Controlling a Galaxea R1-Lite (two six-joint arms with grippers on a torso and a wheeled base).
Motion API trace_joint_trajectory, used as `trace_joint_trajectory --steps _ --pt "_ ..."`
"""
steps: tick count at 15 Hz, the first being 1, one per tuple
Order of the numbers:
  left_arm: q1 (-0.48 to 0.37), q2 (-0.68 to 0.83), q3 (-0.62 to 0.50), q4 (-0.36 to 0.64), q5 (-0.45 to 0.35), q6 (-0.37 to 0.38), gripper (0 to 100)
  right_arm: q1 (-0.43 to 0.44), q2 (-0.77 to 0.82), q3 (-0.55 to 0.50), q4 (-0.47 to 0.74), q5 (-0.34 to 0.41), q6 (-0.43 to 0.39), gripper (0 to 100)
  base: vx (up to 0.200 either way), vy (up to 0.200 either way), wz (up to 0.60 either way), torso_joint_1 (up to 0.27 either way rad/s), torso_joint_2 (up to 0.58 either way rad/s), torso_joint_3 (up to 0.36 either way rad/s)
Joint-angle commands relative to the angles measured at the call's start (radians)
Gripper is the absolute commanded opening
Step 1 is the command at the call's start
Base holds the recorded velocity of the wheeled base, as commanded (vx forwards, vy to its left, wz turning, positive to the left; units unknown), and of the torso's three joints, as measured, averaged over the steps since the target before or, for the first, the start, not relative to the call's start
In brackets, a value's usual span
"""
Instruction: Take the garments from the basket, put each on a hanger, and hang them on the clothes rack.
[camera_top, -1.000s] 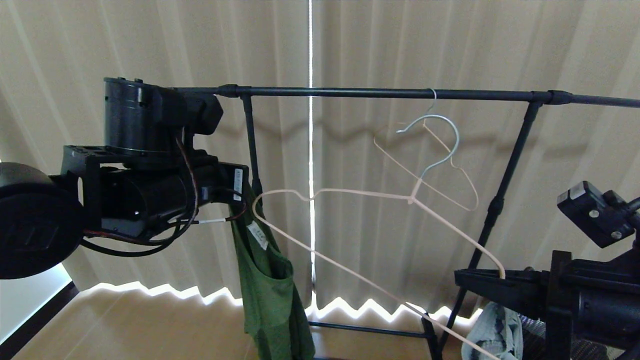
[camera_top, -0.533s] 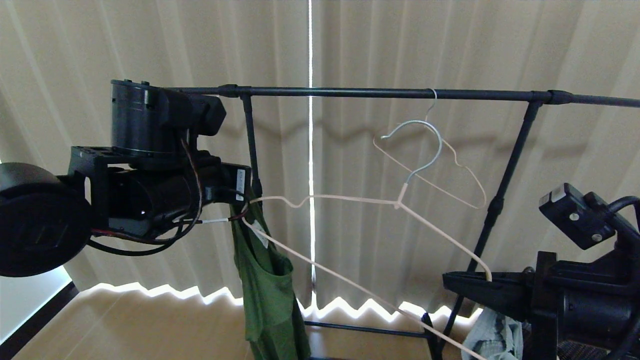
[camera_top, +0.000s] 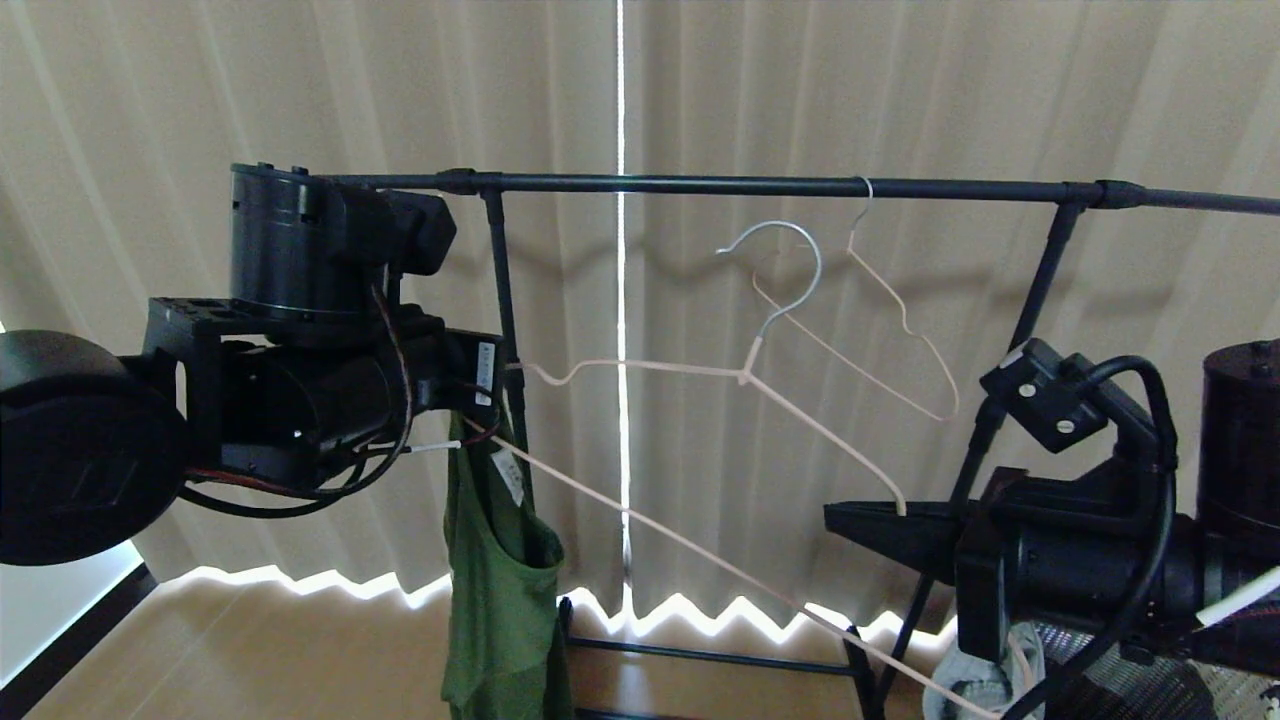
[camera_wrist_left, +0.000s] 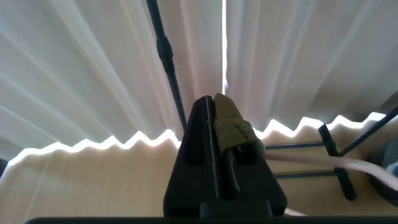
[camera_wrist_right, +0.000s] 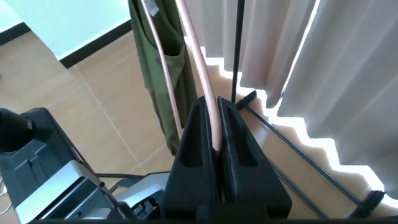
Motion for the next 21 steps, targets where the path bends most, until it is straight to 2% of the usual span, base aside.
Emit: trace_joint_trajectory --steps 1,4,7,13,17,19,21 --pt "0.000 -0.005 -0.003 0.000 0.020 -0.001 0 0.002 0.051 -0.021 0.004 -0.003 0.028 0 0.000 0.000 0.00 0.000 0.00 0.000" --pt "0.002 -0.031 0.009 0.009 0.027 0.004 0 0.001 0.067 -0.041 0.016 -0.029 0.037 0 0.000 0.000 0.00 0.000 0.00 0.000" --pt "0.000 -0.038 0.015 0.035 0.044 0.019 0 0.001 0.122 -0.083 0.013 -0.115 0.037 0 0.000 0.000 0.00 0.000 0.00 0.000" --pt "-0.052 -0.035 0.010 0.061 0.047 0.024 0 0.001 0.193 -0.159 0.012 -0.136 0.045 0 0.000 0.000 0.00 0.000 0.00 0.000" --pt "-0.089 -0.029 -0.006 0.057 0.038 0.033 0 0.022 0.199 -0.161 0.004 -0.135 0.045 0 0.000 0.000 0.00 0.000 0.00 0.000" --pt "-0.090 -0.031 -0.006 0.049 0.006 0.054 0 0.024 0.200 -0.161 0.003 -0.135 0.045 0 0.000 0.000 0.00 0.000 0.00 0.000" --pt "-0.101 -0.038 -0.006 0.040 -0.097 0.056 0 0.025 0.202 -0.161 0.001 -0.135 0.045 0 0.000 0.000 0.00 0.000 0.00 0.000"
